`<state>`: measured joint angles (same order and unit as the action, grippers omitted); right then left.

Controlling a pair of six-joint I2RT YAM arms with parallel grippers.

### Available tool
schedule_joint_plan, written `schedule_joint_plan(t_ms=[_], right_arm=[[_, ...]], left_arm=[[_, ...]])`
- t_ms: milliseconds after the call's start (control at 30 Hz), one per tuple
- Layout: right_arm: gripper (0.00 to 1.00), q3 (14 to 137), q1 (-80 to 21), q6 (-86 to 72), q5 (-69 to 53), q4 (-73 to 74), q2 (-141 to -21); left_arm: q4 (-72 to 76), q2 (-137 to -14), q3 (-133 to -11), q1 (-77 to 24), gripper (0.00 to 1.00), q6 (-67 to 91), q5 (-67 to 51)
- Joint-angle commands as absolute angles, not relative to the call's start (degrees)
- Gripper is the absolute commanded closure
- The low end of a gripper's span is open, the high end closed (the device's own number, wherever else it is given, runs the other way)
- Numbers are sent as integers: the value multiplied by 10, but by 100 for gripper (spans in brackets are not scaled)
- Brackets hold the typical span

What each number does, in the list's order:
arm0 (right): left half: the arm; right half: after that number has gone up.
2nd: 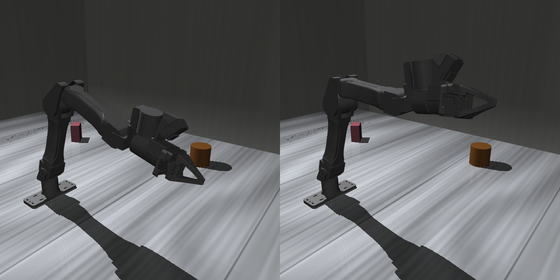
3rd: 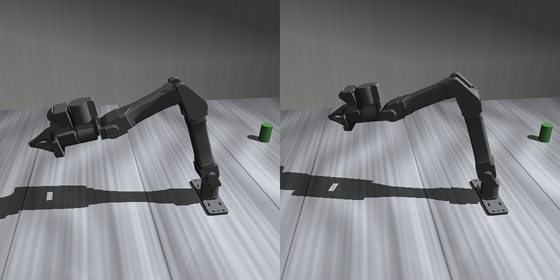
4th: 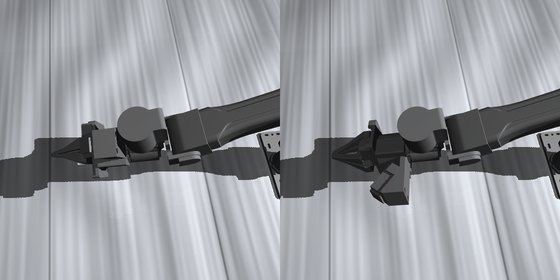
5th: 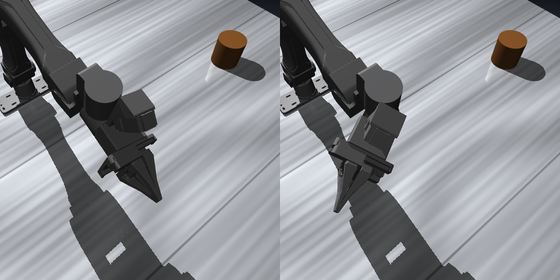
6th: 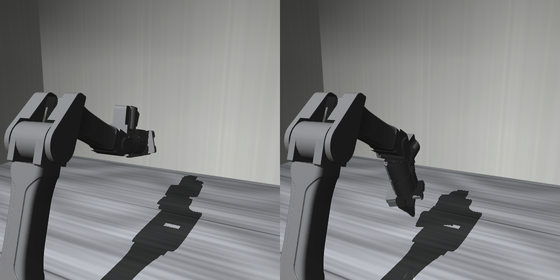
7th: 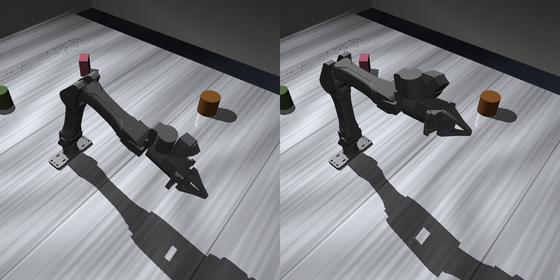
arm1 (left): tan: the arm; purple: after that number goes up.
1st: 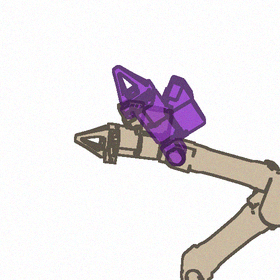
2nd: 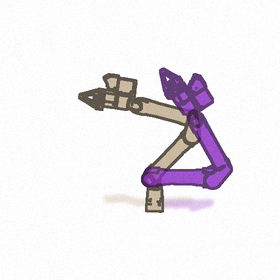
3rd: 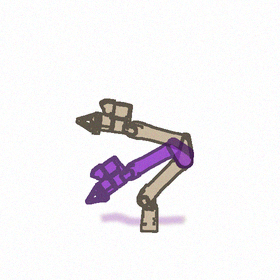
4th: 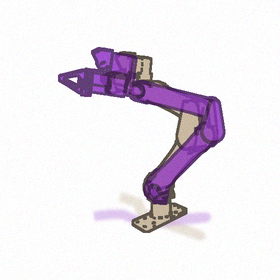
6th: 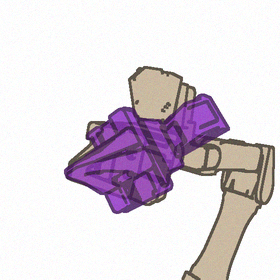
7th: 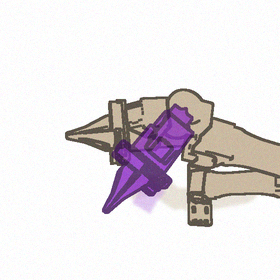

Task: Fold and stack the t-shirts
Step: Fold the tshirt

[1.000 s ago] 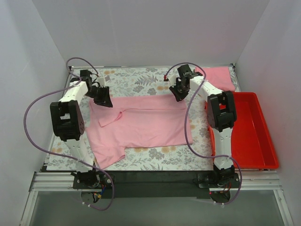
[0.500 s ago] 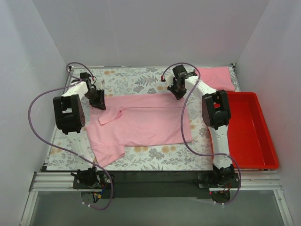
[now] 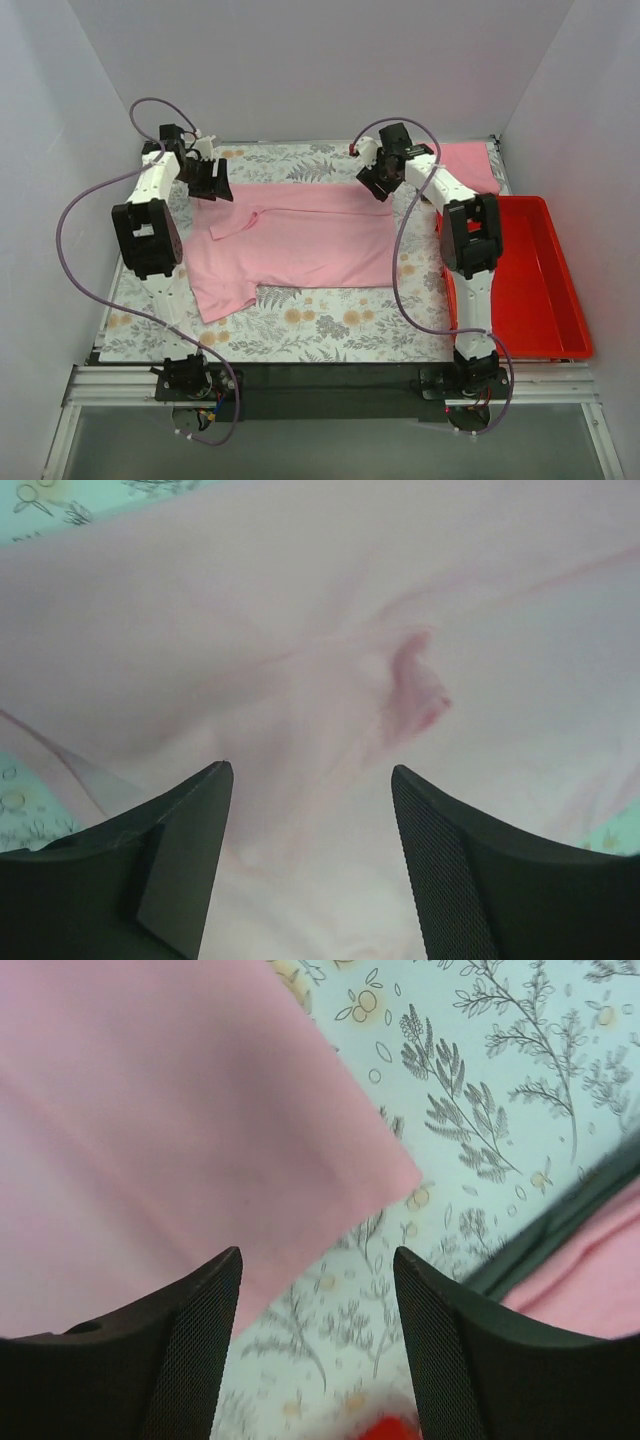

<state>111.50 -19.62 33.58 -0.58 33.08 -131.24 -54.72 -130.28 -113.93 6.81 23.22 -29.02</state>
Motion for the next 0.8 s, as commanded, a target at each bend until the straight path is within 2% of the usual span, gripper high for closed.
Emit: schedule_joint_plan(t_ms=[0, 167, 367, 533, 767], right_arm=[[31, 1079, -203, 346, -86, 354, -1147], [34, 953, -237, 388, -145, 440, -1017], [43, 723, -306, 413, -142, 464, -895], [51, 626, -346, 405, -114, 440, -885], [53, 599, -358, 404, -70, 382, -910]], left_arm=[[-620, -1141, -1103, 76, 36, 145, -365], [-684, -994, -915, 109, 35, 4, -372], [-783, -884, -749, 166, 42, -220, -377], [-752, -816, -638, 170, 46, -279, -331], [-684, -744, -533, 149, 46, -294, -272]])
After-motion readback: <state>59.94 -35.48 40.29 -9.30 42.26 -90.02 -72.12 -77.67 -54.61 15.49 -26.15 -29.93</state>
